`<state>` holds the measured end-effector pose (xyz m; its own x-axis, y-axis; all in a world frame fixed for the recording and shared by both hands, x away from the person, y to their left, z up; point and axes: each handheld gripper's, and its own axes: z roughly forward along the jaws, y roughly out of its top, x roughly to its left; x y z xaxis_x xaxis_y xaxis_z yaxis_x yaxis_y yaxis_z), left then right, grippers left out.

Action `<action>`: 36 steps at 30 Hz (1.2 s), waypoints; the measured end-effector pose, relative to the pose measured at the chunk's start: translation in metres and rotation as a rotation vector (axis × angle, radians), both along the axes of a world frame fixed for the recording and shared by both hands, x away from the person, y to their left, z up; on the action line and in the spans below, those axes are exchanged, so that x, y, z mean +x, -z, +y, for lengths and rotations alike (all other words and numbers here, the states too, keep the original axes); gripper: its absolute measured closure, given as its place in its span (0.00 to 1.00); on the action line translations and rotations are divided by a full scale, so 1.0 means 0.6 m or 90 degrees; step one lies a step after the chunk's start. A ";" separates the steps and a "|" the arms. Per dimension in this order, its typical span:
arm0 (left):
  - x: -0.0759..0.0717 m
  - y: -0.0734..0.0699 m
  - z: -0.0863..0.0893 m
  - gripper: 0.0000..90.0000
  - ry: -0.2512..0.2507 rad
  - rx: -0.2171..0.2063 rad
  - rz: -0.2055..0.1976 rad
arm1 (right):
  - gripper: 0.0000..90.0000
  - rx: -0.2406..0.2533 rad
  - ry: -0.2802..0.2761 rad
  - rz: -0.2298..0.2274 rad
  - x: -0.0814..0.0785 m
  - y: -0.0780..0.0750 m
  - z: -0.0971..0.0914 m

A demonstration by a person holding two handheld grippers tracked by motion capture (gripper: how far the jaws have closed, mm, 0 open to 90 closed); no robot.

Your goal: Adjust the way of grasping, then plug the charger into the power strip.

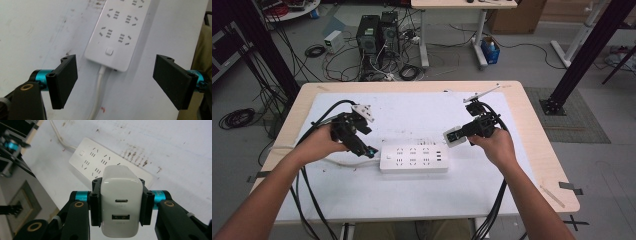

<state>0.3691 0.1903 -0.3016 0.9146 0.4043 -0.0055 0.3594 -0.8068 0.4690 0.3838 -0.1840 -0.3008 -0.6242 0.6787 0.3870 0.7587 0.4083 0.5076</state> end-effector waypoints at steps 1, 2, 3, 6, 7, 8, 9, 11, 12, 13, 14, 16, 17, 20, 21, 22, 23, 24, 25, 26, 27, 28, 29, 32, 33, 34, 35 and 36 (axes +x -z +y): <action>0.000 -0.001 0.008 0.22 -0.009 0.006 0.002 | 0.69 -0.008 -0.006 -0.007 0.001 -0.003 0.001; 0.000 -0.001 0.016 0.22 -0.014 0.009 0.005 | 0.69 -0.016 -0.014 -0.015 0.001 -0.005 0.002; 0.001 -0.002 0.025 0.22 -0.018 0.013 0.010 | 0.69 -0.025 -0.022 -0.022 0.002 -0.007 0.003; 0.001 -0.001 0.038 0.22 -0.028 0.022 0.015 | 0.69 -0.033 -0.030 -0.030 0.003 -0.009 0.004; -0.001 0.003 0.051 0.22 -0.040 0.027 0.020 | 0.69 -0.048 -0.044 -0.041 0.004 -0.011 0.007; -0.001 0.004 0.057 0.22 -0.040 0.032 0.022 | 0.69 -0.070 -0.059 -0.055 0.006 -0.014 0.013; -0.003 0.005 0.061 0.22 -0.041 0.038 0.023 | 0.69 -0.080 -0.064 -0.057 0.006 -0.016 0.016; -0.005 0.007 0.070 0.22 -0.041 0.047 0.026 | 0.69 -0.102 -0.086 -0.069 0.008 -0.017 0.023; -0.008 0.009 0.072 0.22 -0.050 0.044 0.026 | 0.69 -0.113 -0.092 -0.073 0.008 -0.018 0.027; -0.008 0.009 0.072 0.22 -0.050 0.044 0.026 | 0.69 -0.113 -0.092 -0.073 0.008 -0.018 0.027; -0.009 0.009 0.079 0.22 -0.049 0.051 0.027 | 0.69 -0.127 -0.100 -0.076 0.008 -0.019 0.032; -0.013 0.011 0.087 0.22 -0.059 0.050 0.030 | 0.69 -0.155 -0.125 -0.082 0.009 -0.021 0.044; -0.013 0.011 0.087 0.22 -0.059 0.050 0.030 | 0.69 -0.155 -0.125 -0.082 0.009 -0.021 0.044; -0.020 0.013 0.096 0.22 -0.066 0.051 0.028 | 0.69 -0.177 -0.141 -0.083 0.012 -0.024 0.049; -0.020 0.013 0.096 0.22 -0.066 0.051 0.028 | 0.69 -0.176 -0.142 -0.084 0.012 -0.024 0.049; -0.022 0.014 0.097 0.22 -0.070 0.047 0.027 | 0.69 -0.177 -0.144 -0.082 0.013 -0.025 0.050; -0.024 0.013 0.101 0.22 -0.071 0.047 0.026 | 0.69 -0.176 -0.140 -0.079 0.013 -0.024 0.051; -0.025 0.013 0.101 0.22 -0.070 0.046 0.024 | 0.69 -0.176 -0.145 -0.080 0.014 -0.024 0.052; -0.026 0.013 0.102 0.22 -0.071 0.047 0.024 | 0.69 -0.178 -0.146 -0.079 0.014 -0.023 0.053; -0.027 0.014 0.102 0.22 -0.073 0.045 0.022 | 0.69 -0.182 -0.145 -0.078 0.013 -0.022 0.054; -0.028 0.015 0.102 0.22 -0.075 0.041 0.023 | 0.69 -0.187 -0.147 -0.078 0.013 -0.022 0.055; -0.027 0.015 0.102 0.22 -0.070 0.042 0.021 | 0.69 -0.190 -0.150 -0.078 0.012 -0.020 0.056; -0.027 0.015 0.101 0.22 -0.070 0.042 0.021 | 0.69 -0.195 -0.152 -0.077 0.011 -0.020 0.058; -0.027 0.014 0.101 0.22 -0.071 0.042 0.021 | 0.69 -0.194 -0.154 -0.076 0.011 -0.021 0.057; -0.027 0.013 0.101 0.22 -0.069 0.041 0.018 | 0.69 -0.192 -0.149 -0.075 0.010 -0.023 0.057; -0.028 0.014 0.100 0.22 -0.069 0.040 0.018 | 0.69 -0.189 -0.150 -0.078 0.011 -0.023 0.057; -0.029 0.014 0.100 0.22 -0.071 0.039 0.020 | 0.69 -0.190 -0.153 -0.080 0.011 -0.024 0.057; -0.030 0.014 0.100 0.22 -0.068 0.041 0.020 | 0.69 -0.191 -0.153 -0.081 0.011 -0.024 0.059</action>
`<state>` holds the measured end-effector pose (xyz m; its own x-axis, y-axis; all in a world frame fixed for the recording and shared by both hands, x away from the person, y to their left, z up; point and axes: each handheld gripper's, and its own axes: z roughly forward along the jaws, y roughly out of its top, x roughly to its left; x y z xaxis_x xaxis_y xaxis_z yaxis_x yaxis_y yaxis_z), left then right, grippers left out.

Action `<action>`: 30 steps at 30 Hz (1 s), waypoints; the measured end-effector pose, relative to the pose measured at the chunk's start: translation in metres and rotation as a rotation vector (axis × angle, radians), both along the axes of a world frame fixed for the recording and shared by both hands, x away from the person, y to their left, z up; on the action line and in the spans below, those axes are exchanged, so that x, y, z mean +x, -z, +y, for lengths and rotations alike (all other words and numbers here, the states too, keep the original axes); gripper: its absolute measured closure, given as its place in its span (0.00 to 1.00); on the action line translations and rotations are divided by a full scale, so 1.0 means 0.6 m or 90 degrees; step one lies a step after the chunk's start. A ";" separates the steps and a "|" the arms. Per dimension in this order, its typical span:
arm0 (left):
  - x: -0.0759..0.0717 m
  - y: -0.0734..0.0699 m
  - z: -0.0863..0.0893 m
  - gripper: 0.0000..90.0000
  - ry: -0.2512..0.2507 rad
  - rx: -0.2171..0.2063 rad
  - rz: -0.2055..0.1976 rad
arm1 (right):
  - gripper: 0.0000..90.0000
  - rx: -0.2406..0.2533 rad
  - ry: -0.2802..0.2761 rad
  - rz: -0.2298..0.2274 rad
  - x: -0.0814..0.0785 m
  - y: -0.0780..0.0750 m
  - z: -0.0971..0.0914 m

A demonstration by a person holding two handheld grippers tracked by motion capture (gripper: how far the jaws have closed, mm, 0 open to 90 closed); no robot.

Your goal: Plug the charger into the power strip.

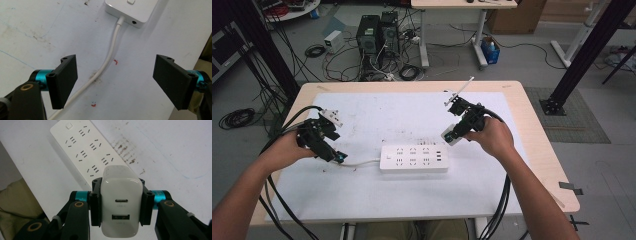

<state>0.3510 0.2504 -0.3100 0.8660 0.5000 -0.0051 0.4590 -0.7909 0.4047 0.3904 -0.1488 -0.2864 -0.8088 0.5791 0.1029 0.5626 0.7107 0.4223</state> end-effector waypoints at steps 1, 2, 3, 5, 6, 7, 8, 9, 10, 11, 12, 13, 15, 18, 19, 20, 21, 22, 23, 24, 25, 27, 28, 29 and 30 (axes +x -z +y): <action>-0.001 0.000 0.000 0.22 0.001 0.002 0.001 | 0.69 -0.003 -0.003 -0.001 -0.001 0.000 0.003; -0.002 0.001 0.000 0.22 0.001 0.005 0.003 | 0.69 -0.006 -0.011 -0.002 0.000 0.000 0.005; -0.002 0.001 0.000 0.22 0.001 0.005 0.003 | 0.69 -0.006 -0.011 -0.002 0.000 0.000 0.005; -0.003 -0.002 0.003 0.22 0.003 0.010 0.007 | 0.69 -0.016 -0.049 -0.015 0.001 -0.002 0.017; -0.004 -0.003 0.003 0.22 0.002 0.009 0.008 | 0.69 -0.021 -0.059 -0.019 0.003 -0.003 0.020; -0.004 -0.004 0.003 0.22 0.003 0.011 0.008 | 0.69 -0.023 -0.070 -0.022 0.004 -0.003 0.024; -0.004 -0.005 0.004 0.22 0.008 0.017 0.008 | 0.69 -0.028 -0.080 -0.023 0.006 -0.003 0.027; -0.004 -0.005 0.003 0.22 0.011 0.022 0.009 | 0.69 -0.033 -0.090 -0.026 0.007 -0.001 0.031; -0.005 -0.005 0.003 0.22 0.010 0.020 0.012 | 0.69 -0.042 -0.102 -0.030 0.008 0.000 0.035; -0.004 -0.005 0.002 0.22 0.016 0.028 0.013 | 0.69 -0.049 -0.113 -0.031 0.008 0.002 0.040; -0.003 -0.004 0.001 0.22 0.017 0.030 0.016 | 0.69 -0.058 -0.126 -0.033 0.008 0.005 0.045; -0.003 -0.002 0.000 0.22 0.021 0.028 0.018 | 0.69 -0.072 -0.136 -0.036 0.008 0.008 0.050; 0.001 -0.001 -0.001 0.22 0.033 0.039 0.021 | 0.69 -0.099 -0.161 -0.044 0.008 0.016 0.062; 0.003 0.003 -0.003 0.22 0.038 0.040 0.024 | 0.69 -0.135 -0.191 -0.055 0.008 0.028 0.080; 0.004 0.005 -0.004 0.22 0.040 0.044 0.026 | 0.69 -0.143 -0.199 -0.056 0.009 0.032 0.085; 0.005 0.007 -0.004 0.22 0.042 0.048 0.028 | 0.69 -0.148 -0.208 -0.055 0.010 0.036 0.090; 0.005 0.010 -0.005 0.22 0.040 0.050 0.029 | 0.69 -0.150 -0.215 -0.054 0.011 0.041 0.096; 0.007 0.012 -0.006 0.22 0.047 0.056 0.032 | 0.69 -0.154 -0.221 -0.050 0.014 0.046 0.101; 0.008 0.014 -0.006 0.22 0.046 0.054 0.035 | 0.69 -0.160 -0.228 -0.047 0.016 0.051 0.107; 0.009 0.014 -0.006 0.22 0.051 0.057 0.037 | 0.69 -0.165 -0.237 -0.047 0.019 0.056 0.113; 0.010 0.016 -0.007 0.22 0.050 0.055 0.037 | 0.69 -0.172 -0.243 -0.043 0.020 0.060 0.118; 0.011 0.017 -0.007 0.22 0.046 0.052 0.036 | 0.69 -0.174 -0.249 -0.042 0.023 0.063 0.123; 0.012 0.017 -0.007 0.22 0.049 0.053 0.036 | 0.69 -0.180 -0.258 -0.040 0.026 0.068 0.130; 0.013 0.017 -0.007 0.22 0.051 0.055 0.037 | 0.69 -0.181 -0.260 -0.035 0.028 0.070 0.133; 0.014 0.017 -0.007 0.22 0.048 0.052 0.036 | 0.69 -0.185 -0.269 -0.036 0.030 0.073 0.137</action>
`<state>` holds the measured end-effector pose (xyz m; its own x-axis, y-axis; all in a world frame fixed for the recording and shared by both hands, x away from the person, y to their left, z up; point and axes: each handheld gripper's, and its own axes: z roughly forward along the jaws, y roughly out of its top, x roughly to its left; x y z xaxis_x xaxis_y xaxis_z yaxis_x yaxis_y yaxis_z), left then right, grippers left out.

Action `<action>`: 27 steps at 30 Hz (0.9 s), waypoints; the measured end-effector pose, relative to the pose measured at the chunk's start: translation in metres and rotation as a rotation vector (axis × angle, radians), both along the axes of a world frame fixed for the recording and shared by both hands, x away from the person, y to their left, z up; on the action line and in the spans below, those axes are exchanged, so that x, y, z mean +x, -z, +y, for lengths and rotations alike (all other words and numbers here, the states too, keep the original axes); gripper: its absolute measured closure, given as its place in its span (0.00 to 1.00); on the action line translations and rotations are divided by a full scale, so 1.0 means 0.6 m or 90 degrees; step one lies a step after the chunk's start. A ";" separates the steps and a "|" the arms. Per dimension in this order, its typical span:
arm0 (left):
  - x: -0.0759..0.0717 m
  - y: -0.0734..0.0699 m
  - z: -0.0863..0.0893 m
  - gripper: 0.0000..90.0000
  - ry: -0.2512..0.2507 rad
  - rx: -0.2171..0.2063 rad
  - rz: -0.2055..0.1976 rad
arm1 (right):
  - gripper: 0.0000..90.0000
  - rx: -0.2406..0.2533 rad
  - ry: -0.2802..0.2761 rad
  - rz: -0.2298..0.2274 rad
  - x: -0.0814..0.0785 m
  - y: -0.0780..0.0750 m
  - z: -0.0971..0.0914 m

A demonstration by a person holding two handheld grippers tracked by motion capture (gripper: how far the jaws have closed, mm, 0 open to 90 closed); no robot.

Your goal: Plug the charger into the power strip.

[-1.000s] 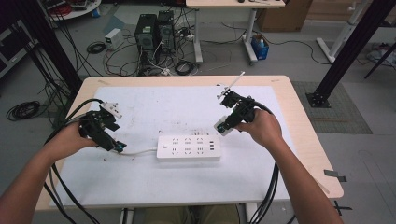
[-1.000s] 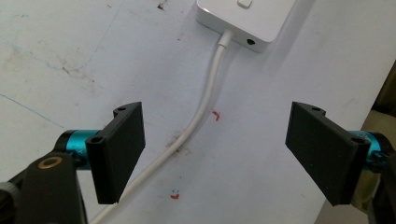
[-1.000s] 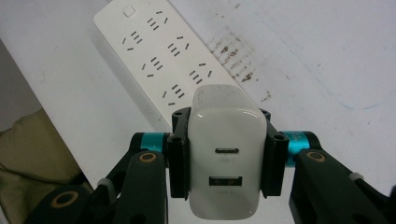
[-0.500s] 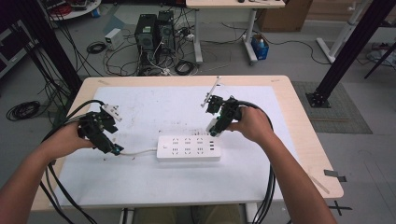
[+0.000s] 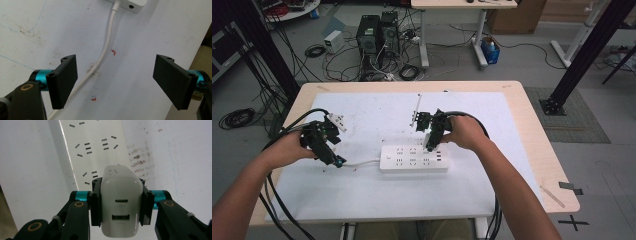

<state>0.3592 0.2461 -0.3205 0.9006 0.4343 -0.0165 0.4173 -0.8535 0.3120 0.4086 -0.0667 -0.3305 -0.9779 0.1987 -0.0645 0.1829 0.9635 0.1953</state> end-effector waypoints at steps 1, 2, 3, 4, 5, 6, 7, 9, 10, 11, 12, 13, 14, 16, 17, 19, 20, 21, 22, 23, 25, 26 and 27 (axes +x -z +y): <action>0.001 0.000 0.000 0.22 0.003 0.001 0.000 | 0.69 -0.002 -0.006 0.003 0.002 0.004 0.005; 0.002 0.000 0.000 0.22 0.005 0.001 -0.001 | 0.69 -0.004 -0.012 0.002 0.003 0.006 0.008; 0.002 0.000 0.000 0.22 0.005 0.000 -0.001 | 0.69 -0.005 -0.019 0.002 0.004 0.008 0.011; 0.003 0.001 -0.001 0.22 0.004 -0.001 -0.001 | 0.69 -0.008 -0.022 0.004 0.005 0.010 0.013; 0.003 0.001 -0.001 0.22 0.005 -0.002 0.000 | 0.69 -0.015 -0.029 0.005 0.006 0.015 0.017; 0.003 0.001 -0.001 0.22 0.005 -0.002 0.000 | 0.69 -0.020 -0.034 0.005 0.007 0.017 0.019; 0.004 0.001 -0.002 0.22 0.006 -0.002 -0.001 | 0.69 -0.025 -0.041 0.004 0.007 0.021 0.020; 0.004 0.003 -0.002 0.22 0.007 -0.003 0.000 | 0.69 -0.033 -0.051 0.008 0.007 0.025 0.024; 0.004 0.003 -0.003 0.22 0.006 -0.003 0.001 | 0.69 -0.035 -0.057 0.006 0.006 0.028 0.025; 0.004 0.004 -0.003 0.22 0.006 -0.003 0.001 | 0.69 -0.039 -0.066 0.005 0.006 0.031 0.026; 0.004 0.004 -0.004 0.22 0.006 -0.004 0.002 | 0.69 -0.040 -0.072 0.002 0.007 0.032 0.027; 0.005 0.004 -0.004 0.22 0.007 -0.003 0.002 | 0.69 -0.038 -0.079 0.000 0.006 0.033 0.028; 0.005 0.005 -0.005 0.22 0.009 -0.003 0.002 | 0.69 -0.036 -0.082 -0.003 0.006 0.033 0.028; 0.005 0.006 -0.005 0.22 0.007 -0.006 0.003 | 0.69 -0.031 -0.093 -0.001 0.007 0.034 0.029; 0.005 0.007 -0.005 0.22 0.007 -0.005 0.003 | 0.69 -0.033 -0.097 -0.001 0.007 0.035 0.030; 0.005 0.008 -0.005 0.22 0.005 -0.006 0.004 | 0.69 -0.040 -0.111 -0.002 0.008 0.038 0.031; 0.006 0.009 -0.005 0.22 0.005 -0.005 0.006 | 0.69 -0.043 -0.115 -0.002 0.008 0.038 0.032; 0.006 0.009 -0.006 0.22 0.005 -0.005 0.006 | 0.69 -0.046 -0.115 -0.002 0.009 0.039 0.033; 0.006 0.009 -0.006 0.22 0.005 -0.005 0.007 | 0.69 -0.046 -0.116 -0.002 0.010 0.040 0.034; 0.007 0.009 -0.005 0.22 0.006 -0.004 0.006 | 0.69 -0.048 -0.117 -0.001 0.011 0.042 0.034; 0.007 0.009 -0.005 0.22 0.005 -0.005 0.006 | 0.69 -0.054 -0.123 0.005 0.011 0.046 0.035; 0.007 0.009 -0.005 0.22 0.004 -0.004 0.007 | 0.69 -0.055 -0.124 0.005 0.010 0.048 0.035; 0.008 0.010 -0.004 0.22 0.006 -0.004 0.007 | 0.69 -0.054 -0.124 0.006 0.011 0.047 0.036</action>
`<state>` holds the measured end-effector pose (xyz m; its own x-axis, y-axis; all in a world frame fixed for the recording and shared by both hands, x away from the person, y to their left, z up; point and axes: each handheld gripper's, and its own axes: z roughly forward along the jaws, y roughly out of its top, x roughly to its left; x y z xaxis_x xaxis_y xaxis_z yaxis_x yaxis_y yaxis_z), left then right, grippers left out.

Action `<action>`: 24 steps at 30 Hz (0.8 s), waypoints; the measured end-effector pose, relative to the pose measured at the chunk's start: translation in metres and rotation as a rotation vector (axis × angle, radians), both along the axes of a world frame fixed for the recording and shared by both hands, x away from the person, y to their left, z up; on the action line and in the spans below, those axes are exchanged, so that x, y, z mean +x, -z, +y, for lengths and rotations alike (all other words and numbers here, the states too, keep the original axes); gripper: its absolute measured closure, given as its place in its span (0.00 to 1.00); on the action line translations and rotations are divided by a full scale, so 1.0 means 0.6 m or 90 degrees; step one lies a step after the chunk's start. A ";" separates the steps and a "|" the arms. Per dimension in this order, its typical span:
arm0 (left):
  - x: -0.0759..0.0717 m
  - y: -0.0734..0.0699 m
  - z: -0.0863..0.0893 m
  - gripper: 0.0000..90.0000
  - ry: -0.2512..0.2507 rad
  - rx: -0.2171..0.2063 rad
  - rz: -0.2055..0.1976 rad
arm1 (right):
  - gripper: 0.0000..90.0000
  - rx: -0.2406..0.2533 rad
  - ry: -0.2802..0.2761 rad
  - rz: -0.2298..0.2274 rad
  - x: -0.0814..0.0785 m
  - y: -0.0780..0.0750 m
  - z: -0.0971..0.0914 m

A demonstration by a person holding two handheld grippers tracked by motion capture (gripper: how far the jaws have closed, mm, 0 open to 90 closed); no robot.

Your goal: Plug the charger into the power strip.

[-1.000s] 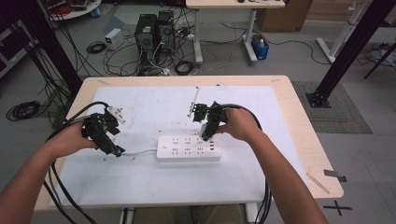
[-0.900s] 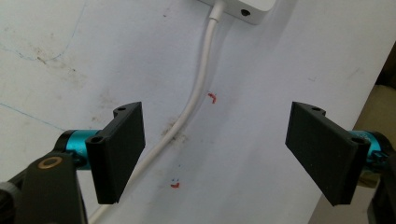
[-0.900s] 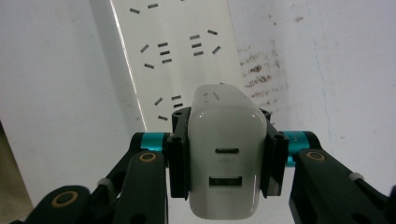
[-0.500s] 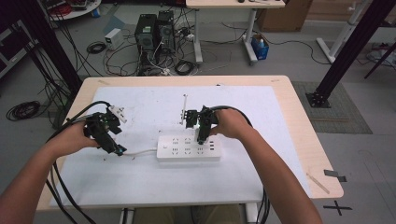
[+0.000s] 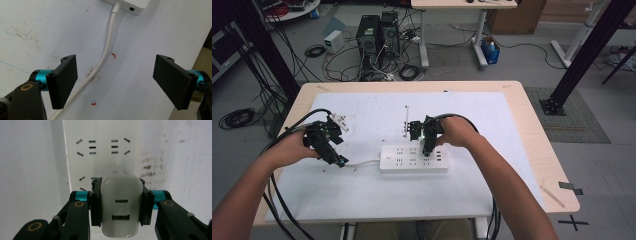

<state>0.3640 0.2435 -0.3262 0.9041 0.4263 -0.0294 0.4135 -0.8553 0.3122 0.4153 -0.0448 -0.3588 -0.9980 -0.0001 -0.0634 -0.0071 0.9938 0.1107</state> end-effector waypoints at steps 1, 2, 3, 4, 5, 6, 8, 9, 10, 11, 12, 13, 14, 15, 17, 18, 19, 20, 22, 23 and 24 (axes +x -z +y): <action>0.000 0.001 0.000 0.22 -0.001 0.000 0.001 | 0.69 0.001 -0.002 0.001 0.001 0.000 0.000; 0.000 0.001 0.000 0.22 0.000 0.001 0.002 | 0.69 0.002 0.002 0.003 0.002 0.000 0.001; 0.001 0.001 0.000 0.22 -0.003 0.000 0.001 | 0.69 0.002 0.002 0.006 0.002 0.000 0.001; 0.001 0.001 0.000 0.22 -0.003 0.000 0.002 | 0.69 0.001 0.005 0.006 0.003 0.001 0.001; 0.001 0.001 0.000 0.22 -0.002 -0.001 0.002 | 0.69 0.001 0.006 0.007 0.003 0.001 0.001; 0.001 0.001 0.000 0.22 -0.002 -0.001 0.002 | 0.69 0.001 0.006 0.007 0.003 0.001 0.001; 0.001 0.001 0.000 0.22 0.000 -0.002 0.002 | 0.69 0.003 0.006 0.009 0.004 0.001 0.002; 0.001 0.002 -0.001 0.22 -0.001 -0.003 0.002 | 0.69 0.004 0.008 0.007 0.002 0.002 0.003; 0.001 0.002 0.000 0.22 -0.002 -0.002 0.002 | 0.70 0.001 0.007 0.005 0.001 0.002 0.004; 0.001 0.003 0.000 0.22 -0.003 -0.002 0.004 | 0.70 -0.003 0.009 0.001 0.000 0.003 0.005; 0.000 0.003 0.000 0.22 -0.005 -0.004 0.003 | 0.70 -0.013 0.007 0.000 0.000 0.008 0.007; 0.000 0.003 0.000 0.22 -0.004 -0.004 0.003 | 0.70 -0.023 -0.006 -0.011 -0.004 0.015 0.010; 0.001 0.002 0.000 0.22 0.000 0.002 0.004 | 0.70 -0.024 0.000 -0.010 -0.004 0.014 0.013; 0.001 0.002 0.000 0.22 -0.003 -0.002 0.004 | 0.70 -0.022 -0.001 -0.010 -0.003 0.014 0.013; 0.002 0.003 -0.001 0.22 -0.006 -0.003 0.003 | 0.70 -0.018 0.005 -0.005 -0.001 0.014 0.009; 0.003 0.003 -0.001 0.22 -0.006 -0.002 0.004 | 0.70 -0.018 0.007 -0.002 -0.001 0.014 0.008; 0.004 0.003 -0.002 0.22 -0.003 -0.001 0.005 | 0.70 -0.016 0.006 0.000 0.000 0.014 0.008; 0.004 0.004 -0.004 0.22 -0.003 0.000 0.007 | 0.70 -0.015 0.009 0.001 0.001 0.014 0.008; 0.005 0.004 -0.005 0.22 0.002 0.000 0.005 | 0.70 -0.010 0.010 0.006 0.002 0.014 0.006; 0.005 0.004 -0.005 0.22 -0.001 -0.002 0.005 | 0.70 -0.008 0.010 0.005 0.003 0.015 0.006; 0.006 0.005 -0.005 0.22 -0.001 -0.003 0.004 | 0.70 -0.009 0.012 0.006 0.002 0.015 0.006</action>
<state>0.3674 0.2404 -0.3290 0.9033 0.4275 -0.0372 0.4168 -0.8533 0.3132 0.4166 -0.0410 -0.3676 -0.9984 0.0171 -0.0547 0.0118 0.9953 0.0961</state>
